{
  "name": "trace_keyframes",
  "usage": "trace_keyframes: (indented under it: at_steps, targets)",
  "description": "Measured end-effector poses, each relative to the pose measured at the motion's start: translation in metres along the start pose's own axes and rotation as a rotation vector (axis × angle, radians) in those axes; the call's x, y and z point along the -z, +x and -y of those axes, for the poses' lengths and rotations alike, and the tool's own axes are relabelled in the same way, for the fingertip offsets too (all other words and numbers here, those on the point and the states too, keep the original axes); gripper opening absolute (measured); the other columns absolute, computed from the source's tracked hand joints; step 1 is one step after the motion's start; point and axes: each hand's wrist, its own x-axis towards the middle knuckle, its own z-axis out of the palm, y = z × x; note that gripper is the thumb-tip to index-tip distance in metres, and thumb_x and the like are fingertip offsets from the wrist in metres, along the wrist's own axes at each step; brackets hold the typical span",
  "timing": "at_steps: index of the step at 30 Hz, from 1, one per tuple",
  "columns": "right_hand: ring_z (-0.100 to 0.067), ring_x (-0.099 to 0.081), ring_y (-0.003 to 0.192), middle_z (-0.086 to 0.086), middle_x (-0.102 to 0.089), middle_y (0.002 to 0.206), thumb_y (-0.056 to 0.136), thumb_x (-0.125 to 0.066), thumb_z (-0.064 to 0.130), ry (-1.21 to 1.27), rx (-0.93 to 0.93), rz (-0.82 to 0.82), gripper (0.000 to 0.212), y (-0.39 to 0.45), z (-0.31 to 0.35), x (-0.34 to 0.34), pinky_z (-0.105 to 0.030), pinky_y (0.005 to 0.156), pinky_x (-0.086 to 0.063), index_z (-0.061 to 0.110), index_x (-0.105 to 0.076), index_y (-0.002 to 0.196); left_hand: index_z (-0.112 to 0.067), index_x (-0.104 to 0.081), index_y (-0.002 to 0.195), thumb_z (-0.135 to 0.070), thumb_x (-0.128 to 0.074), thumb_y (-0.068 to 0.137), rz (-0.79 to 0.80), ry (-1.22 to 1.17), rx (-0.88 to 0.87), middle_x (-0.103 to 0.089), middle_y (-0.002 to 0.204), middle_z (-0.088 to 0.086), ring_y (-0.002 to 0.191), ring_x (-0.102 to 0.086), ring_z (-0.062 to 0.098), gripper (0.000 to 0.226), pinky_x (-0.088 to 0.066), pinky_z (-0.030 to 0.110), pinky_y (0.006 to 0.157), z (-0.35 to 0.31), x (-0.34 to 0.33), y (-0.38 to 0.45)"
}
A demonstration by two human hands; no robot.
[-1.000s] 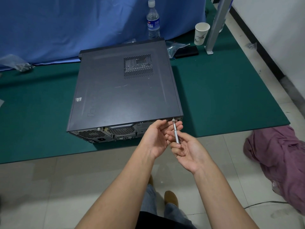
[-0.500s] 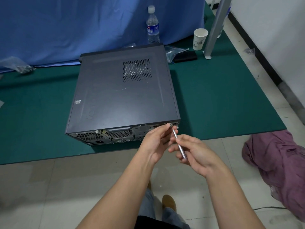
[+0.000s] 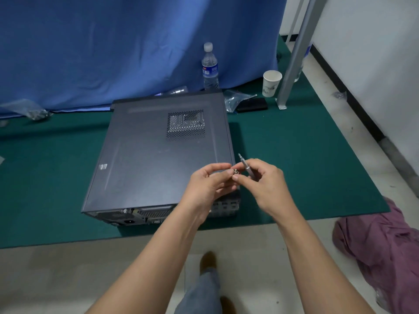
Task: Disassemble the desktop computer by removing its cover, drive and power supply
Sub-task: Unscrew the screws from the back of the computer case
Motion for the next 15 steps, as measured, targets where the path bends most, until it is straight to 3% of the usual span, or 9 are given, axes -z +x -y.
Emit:
trace_keyframes:
  at_steps: [4,7,11,15]
  targets:
    - [0.003,-0.048,0.058,0.019,-0.058,0.062,0.08,-0.07,0.007,0.085,-0.06,-0.057,0.014,0.042,-0.011,0.003,-0.007,0.06,-0.038,0.021,-0.07,0.08,-0.004,-0.061,0.1,-0.004,-0.055,0.093,0.047,0.176,-0.039,-0.071,0.082,0.012,0.07,-0.07,0.015,0.009,-0.058,0.023,0.072,-0.025,0.003,0.036]
    - [-0.001,-0.046,0.06,0.015,-0.058,0.064,0.082,-0.067,0.005,0.095,-0.135,-0.131,0.019,0.08,-0.026,0.005,-0.013,0.06,-0.04,0.023,-0.069,0.081,-0.012,-0.063,0.094,-0.006,-0.058,0.092,-0.009,0.509,-0.171,-0.072,0.088,0.008,0.075,-0.066,0.011,0.008,-0.052,0.025,0.079,-0.038,0.013,0.077]
    - [-0.008,-0.049,0.061,0.004,-0.06,0.07,0.082,-0.067,0.004,-0.059,-0.196,-0.183,0.015,0.137,-0.049,0.009,-0.007,0.056,-0.038,0.019,-0.067,0.08,-0.016,-0.065,0.114,-0.017,-0.063,0.089,-0.078,1.092,-0.456,-0.066,0.115,-0.001,0.104,-0.058,0.01,0.025,-0.04,0.019,0.095,-0.062,0.038,0.135]
    - [-0.012,-0.054,0.069,0.004,-0.061,0.075,0.082,-0.069,0.007,-0.212,-0.254,-0.165,0.006,0.19,-0.078,0.009,-0.015,0.06,-0.037,0.012,-0.066,0.083,-0.016,-0.045,0.14,-0.032,-0.06,0.089,-0.053,1.407,-0.525,-0.036,0.151,0.002,0.139,-0.029,0.021,0.055,-0.022,0.035,0.115,-0.08,0.045,0.197]
